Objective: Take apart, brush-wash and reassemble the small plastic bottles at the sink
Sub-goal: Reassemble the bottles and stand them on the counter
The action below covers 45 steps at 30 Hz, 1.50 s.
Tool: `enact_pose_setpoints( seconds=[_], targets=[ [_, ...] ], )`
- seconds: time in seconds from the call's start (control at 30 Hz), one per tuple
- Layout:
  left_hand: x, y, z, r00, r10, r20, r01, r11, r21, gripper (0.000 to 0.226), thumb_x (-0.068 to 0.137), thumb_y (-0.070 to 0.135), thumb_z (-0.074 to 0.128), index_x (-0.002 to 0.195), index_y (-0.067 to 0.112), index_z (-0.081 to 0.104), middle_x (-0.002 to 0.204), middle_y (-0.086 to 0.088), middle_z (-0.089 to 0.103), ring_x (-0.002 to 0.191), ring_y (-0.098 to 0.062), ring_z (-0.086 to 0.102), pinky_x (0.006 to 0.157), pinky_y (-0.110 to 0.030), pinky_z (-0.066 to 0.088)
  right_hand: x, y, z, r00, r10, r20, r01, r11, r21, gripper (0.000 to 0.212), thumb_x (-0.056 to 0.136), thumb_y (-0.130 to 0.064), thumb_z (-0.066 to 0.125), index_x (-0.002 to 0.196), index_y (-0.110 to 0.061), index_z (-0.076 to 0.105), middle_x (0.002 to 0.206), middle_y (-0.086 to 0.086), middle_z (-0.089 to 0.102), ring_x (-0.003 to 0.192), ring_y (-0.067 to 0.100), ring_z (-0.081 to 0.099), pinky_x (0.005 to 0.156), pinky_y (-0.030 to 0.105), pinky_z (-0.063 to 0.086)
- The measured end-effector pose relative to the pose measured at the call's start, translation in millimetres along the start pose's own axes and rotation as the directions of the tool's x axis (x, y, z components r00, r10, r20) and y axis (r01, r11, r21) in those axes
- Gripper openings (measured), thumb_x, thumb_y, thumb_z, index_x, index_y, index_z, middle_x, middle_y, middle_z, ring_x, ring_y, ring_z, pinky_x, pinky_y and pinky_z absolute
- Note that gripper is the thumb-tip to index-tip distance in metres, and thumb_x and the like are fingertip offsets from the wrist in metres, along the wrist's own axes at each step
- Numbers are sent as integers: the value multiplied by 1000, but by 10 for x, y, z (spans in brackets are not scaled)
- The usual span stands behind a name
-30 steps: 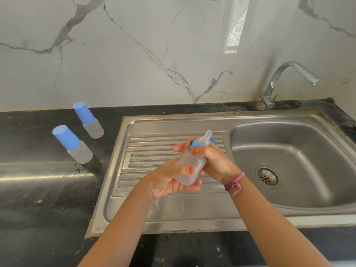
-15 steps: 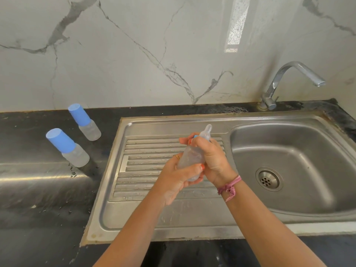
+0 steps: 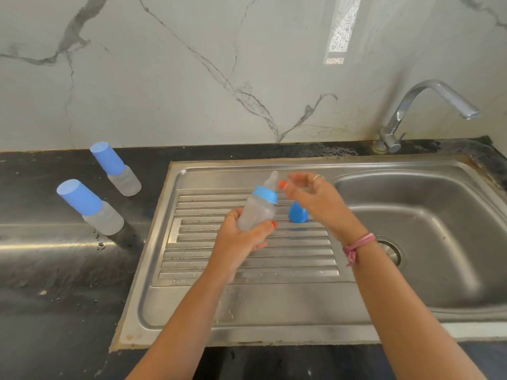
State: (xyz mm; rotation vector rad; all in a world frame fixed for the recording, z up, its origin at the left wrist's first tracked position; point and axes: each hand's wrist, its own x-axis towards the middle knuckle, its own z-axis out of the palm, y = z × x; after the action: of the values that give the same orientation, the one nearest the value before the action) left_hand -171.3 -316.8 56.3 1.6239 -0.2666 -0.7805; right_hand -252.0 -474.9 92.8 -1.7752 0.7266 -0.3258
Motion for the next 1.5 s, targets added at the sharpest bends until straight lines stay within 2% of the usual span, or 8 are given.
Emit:
enact_pose_setpoints(
  seconds=[0.17, 0.3, 0.4, 0.5, 0.57, 0.63, 1.0, 1.5],
  targets=[
    [65, -61, -118, 998, -44, -49, 45, 999, 19, 52, 72, 19, 84, 113, 19, 51, 104, -5, 66, 82, -18, 67, 69, -33, 60, 446, 670, -178, 1000, 5, -5, -7, 791, -612, 53, 90, -37, 63, 138, -22, 48, 133, 7, 52, 117, 22, 54, 101, 33, 41],
    [49, -108, -123, 999, -39, -38, 40, 999, 28, 53, 70, 16, 85, 112, 20, 52, 101, -5, 66, 69, -13, 61, 58, -19, 49, 515, 983, 16, 997, 13, 75, 46, 681, -731, 59, 90, -33, 63, 144, -26, 41, 138, 8, 49, 127, 28, 43, 107, 37, 36],
    [27, -119, -133, 999, -20, -42, 22, 998, 54, 56, 68, 18, 86, 112, 22, 52, 99, -4, 67, 63, -11, 59, 60, -22, 49, 508, 1011, 58, 1000, 6, -21, -18, 775, -632, 52, 91, -28, 63, 140, -25, 47, 134, 6, 53, 121, 26, 48, 101, 37, 42],
    [14, -141, -162, 998, 8, -59, -4, 997, 78, 58, 65, 19, 88, 111, 27, 54, 103, -3, 69, 74, -15, 66, 68, -29, 56, 395, 740, -14, 994, 79, -80, -85, 994, -75, 42, 92, -30, 63, 133, -24, 54, 118, 3, 61, 101, 16, 60, 83, 28, 46],
    [-3, -146, -165, 997, 27, -67, -20, 994, 105, 61, 61, 22, 91, 110, 28, 55, 105, -1, 69, 86, -18, 69, 78, -37, 59, 263, 459, -98, 992, 126, 3, -118, 926, 359, 30, 94, -31, 61, 123, -27, 59, 109, 1, 67, 89, 12, 65, 76, 26, 49],
    [-38, -128, -142, 997, 48, -63, -41, 993, 109, 65, 55, 26, 90, 110, 29, 56, 104, 1, 69, 89, -17, 68, 83, -39, 58, 154, 265, -158, 995, 56, 85, -91, 870, 485, 24, 94, -29, 59, 118, -28, 63, 103, -3, 70, 85, 12, 66, 76, 27, 51],
    [-278, 27, -65, 990, 140, 13, -140, 973, 181, 61, 55, 29, 88, 109, 32, 60, 97, 7, 70, 87, -14, 69, 82, -43, 58, -201, 3, -198, 953, -135, 271, 68, 967, 246, 43, 72, -34, 73, 114, -31, 66, 124, 15, 61, 93, 19, 67, 90, 37, 55],
    [-318, -2, 154, 875, 476, -90, -375, 782, 497, 65, 63, 26, 88, 120, 18, 57, 110, 1, 55, 92, -6, 55, 73, -6, 41, -377, -109, -197, 996, 13, 91, -32, 977, 210, 37, 66, -47, 78, 81, -13, 70, 69, 2, 73, 64, 10, 69, 66, 24, 57]
  ],
)
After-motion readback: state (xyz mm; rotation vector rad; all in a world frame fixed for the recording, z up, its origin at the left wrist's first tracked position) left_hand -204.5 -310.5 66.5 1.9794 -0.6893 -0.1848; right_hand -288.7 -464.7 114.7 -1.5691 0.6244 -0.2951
